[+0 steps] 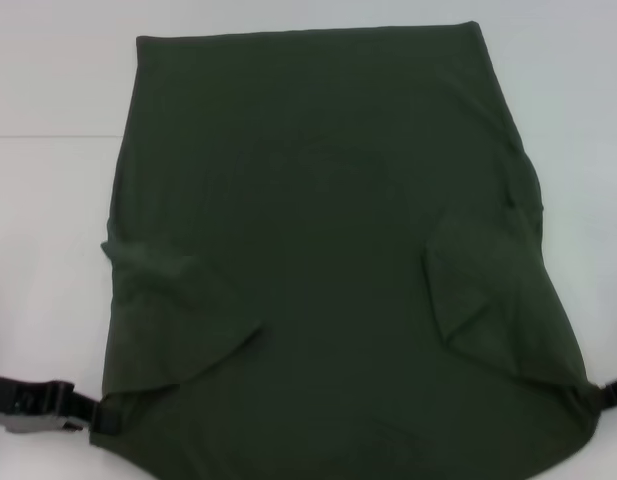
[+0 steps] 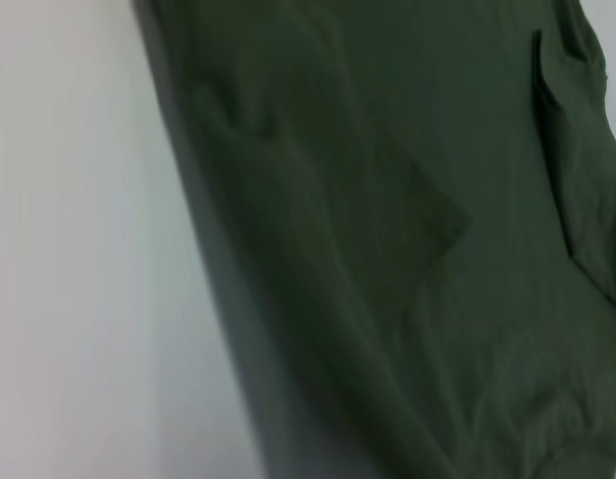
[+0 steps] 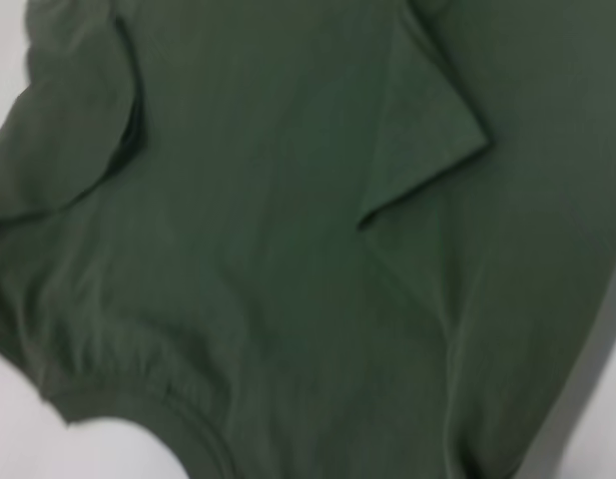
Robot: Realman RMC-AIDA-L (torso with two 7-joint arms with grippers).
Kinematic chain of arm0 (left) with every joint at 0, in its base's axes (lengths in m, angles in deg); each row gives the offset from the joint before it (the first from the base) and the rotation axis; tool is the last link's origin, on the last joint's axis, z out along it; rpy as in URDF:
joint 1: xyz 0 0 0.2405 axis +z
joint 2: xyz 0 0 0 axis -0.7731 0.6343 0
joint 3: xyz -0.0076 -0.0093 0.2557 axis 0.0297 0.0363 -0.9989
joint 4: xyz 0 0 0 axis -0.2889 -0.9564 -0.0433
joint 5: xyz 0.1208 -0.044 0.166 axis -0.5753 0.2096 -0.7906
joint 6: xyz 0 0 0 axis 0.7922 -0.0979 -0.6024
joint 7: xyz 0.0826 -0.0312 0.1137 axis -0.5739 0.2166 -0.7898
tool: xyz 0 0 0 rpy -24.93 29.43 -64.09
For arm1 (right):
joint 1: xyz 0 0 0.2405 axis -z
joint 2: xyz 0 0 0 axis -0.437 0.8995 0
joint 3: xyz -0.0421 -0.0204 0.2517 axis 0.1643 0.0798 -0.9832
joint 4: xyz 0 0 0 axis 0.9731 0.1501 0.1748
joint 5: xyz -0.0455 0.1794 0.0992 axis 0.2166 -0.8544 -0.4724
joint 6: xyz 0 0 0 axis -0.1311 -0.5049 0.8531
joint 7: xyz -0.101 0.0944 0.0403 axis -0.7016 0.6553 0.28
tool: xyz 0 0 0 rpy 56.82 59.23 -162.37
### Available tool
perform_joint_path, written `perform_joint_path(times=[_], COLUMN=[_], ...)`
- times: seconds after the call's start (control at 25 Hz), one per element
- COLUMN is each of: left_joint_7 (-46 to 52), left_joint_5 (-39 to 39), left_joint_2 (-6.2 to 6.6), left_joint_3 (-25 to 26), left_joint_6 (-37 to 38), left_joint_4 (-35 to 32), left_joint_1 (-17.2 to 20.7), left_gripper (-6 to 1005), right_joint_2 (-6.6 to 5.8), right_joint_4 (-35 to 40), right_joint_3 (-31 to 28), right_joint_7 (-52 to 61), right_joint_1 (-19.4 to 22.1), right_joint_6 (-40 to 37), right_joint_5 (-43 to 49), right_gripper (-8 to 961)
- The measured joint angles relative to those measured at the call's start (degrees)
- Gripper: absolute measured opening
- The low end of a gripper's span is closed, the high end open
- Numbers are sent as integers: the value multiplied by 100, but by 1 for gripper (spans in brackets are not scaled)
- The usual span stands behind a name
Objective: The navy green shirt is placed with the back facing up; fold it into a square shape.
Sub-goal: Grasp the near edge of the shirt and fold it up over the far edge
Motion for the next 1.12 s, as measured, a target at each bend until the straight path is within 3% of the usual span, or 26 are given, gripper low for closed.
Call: perform_joint_path(times=[0.12,0.28,0.56,0.84,1.0,1.08,1.12], left_joint_7=[-11,-13,-153,-188,-198,-241,-332], left_joint_5=[-11,-237,-525,-636,-629,-617,-614], left_joint_2=[127,180,196,176,169,171,177], left_joint_3=[-16,-31,-252,-533,-390,-160,188], left_joint_6=[304,892,1502,1605,1500,1450,1426], left_joint_4=[178,200,305,480,462,449,444], left_joint_1=[-4,10,-31,-30,-2,-8,-29], left_gripper=[50,53,59,65,68,70,71], right_joint_2=[-43,-57,-41,57,69,74,78], right_joint_4=[-21,-31,-187,-259,-273,-273,-273], right_joint_3=[11,67,312,512,433,299,168], right_joint_7=[-289,-682,-1281,-1481,-1499,-1522,-1531], right_joint_1=[69,127,138,203,208,206,199], right_joint_6=[-312,-677,-1093,-1177,-1143,-1127,-1119], right_joint_5=[97,264,519,529,513,490,483], right_gripper=[30,30,30,30,30,30,30])
